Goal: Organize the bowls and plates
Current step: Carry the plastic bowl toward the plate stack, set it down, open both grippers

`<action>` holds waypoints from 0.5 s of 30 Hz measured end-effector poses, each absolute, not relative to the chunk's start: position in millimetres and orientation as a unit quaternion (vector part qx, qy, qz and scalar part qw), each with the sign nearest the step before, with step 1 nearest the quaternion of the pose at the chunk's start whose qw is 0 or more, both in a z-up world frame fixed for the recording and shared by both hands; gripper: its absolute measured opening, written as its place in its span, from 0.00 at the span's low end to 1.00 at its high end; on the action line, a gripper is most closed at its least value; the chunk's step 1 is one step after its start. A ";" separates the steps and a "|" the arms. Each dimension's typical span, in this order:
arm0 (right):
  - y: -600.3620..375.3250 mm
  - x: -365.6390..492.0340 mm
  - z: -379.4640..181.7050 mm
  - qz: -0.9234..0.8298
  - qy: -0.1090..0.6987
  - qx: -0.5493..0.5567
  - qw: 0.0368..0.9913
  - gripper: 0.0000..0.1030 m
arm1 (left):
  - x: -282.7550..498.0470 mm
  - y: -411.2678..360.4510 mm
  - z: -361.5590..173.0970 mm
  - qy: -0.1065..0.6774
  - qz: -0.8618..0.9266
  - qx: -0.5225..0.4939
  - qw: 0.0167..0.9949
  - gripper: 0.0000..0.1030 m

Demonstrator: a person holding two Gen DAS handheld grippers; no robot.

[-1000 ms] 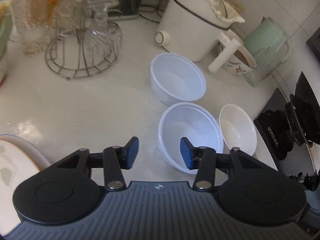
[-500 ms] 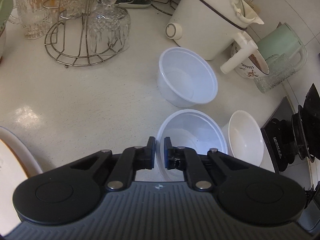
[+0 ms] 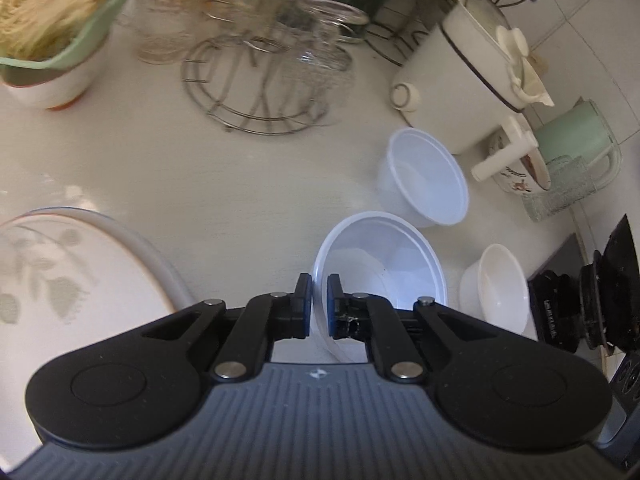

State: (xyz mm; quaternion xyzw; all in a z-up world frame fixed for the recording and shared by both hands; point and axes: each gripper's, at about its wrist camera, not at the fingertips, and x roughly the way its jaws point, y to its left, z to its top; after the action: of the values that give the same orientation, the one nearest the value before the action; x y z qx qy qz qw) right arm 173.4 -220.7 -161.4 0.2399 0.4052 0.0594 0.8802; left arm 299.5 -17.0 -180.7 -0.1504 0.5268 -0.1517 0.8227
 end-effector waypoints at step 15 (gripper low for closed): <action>-191.2 185.1 -165.6 0.076 0.426 0.227 0.872 0.21 | 296.9 1.2 -190.0 0.546 -0.134 -0.108 0.820 0.10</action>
State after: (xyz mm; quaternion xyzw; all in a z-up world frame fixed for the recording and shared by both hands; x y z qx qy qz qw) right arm 185.1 -191.2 -165.6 0.2271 0.4264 0.0762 0.8722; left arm 296.9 1.2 -190.0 -0.1082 0.5457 -0.1343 0.8200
